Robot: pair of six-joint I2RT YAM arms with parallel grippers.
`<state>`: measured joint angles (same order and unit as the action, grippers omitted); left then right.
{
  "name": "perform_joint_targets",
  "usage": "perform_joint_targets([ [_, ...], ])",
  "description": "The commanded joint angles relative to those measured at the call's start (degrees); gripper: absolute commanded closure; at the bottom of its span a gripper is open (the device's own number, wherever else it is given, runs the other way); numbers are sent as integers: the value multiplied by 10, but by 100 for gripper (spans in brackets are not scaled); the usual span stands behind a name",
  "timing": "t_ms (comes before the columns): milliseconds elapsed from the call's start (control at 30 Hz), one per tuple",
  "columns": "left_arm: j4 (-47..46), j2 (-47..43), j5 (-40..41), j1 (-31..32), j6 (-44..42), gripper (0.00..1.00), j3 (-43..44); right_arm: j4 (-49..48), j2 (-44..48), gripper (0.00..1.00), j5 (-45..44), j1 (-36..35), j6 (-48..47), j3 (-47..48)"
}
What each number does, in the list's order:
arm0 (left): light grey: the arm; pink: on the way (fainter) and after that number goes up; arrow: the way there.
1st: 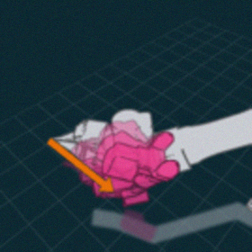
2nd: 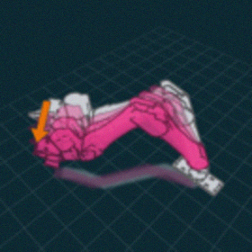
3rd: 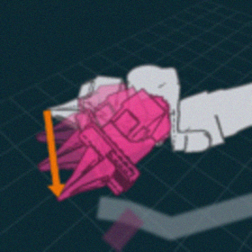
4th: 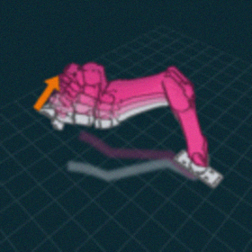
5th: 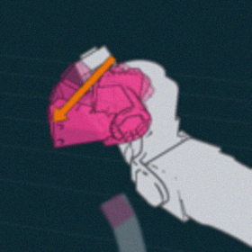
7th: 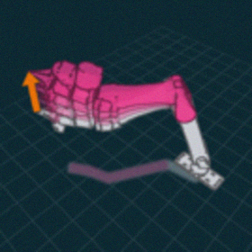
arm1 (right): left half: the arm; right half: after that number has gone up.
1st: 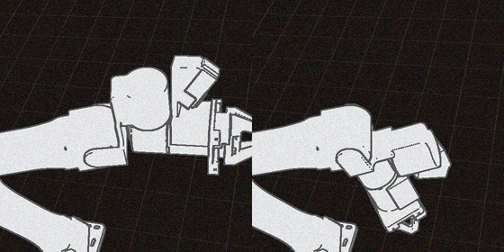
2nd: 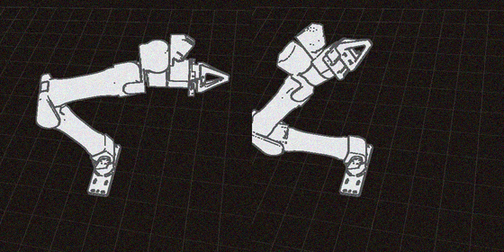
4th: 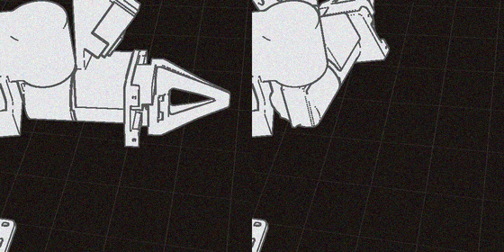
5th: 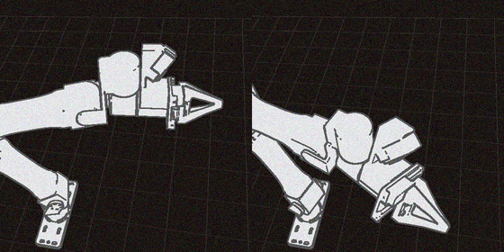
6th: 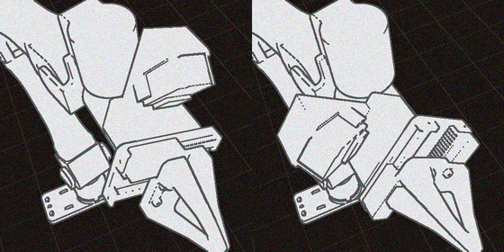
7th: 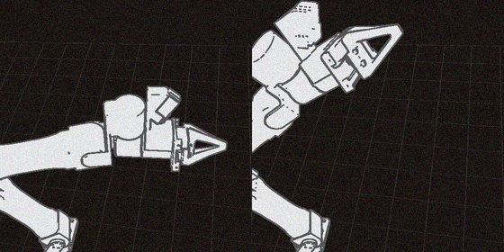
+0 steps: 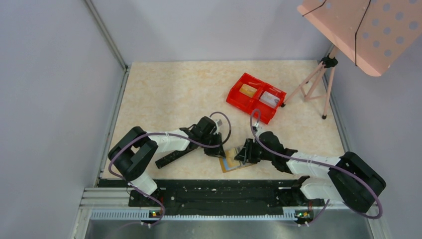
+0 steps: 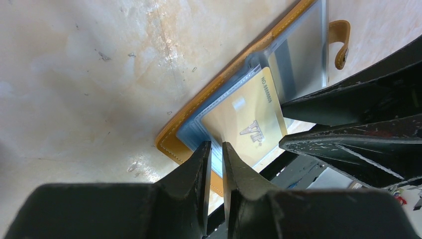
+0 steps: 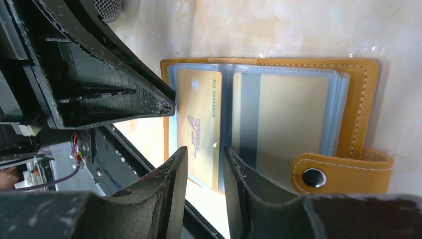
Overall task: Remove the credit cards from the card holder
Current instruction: Remove the credit card from the card holder.
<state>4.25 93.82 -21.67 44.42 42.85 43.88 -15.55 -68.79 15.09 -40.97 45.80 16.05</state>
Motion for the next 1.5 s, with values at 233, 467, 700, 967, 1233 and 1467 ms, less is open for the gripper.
perform_joint_targets([
  [233,4,22,38,2,-23,80,0,-54,-11,69,23,6,10,-8],
  [467,3,25,38,2,-23,80,1,-81,-14,73,26,6,21,-20],
  [700,2,27,40,2,-20,80,0,-101,-13,97,27,7,30,-31],
  [967,7,38,54,2,-17,81,3,-53,66,100,16,20,26,-47],
  [1233,-3,62,54,2,-15,82,19,2,112,100,8,32,19,-52],
  [1467,-9,64,60,3,-35,82,35,11,126,100,6,49,18,-60],
])
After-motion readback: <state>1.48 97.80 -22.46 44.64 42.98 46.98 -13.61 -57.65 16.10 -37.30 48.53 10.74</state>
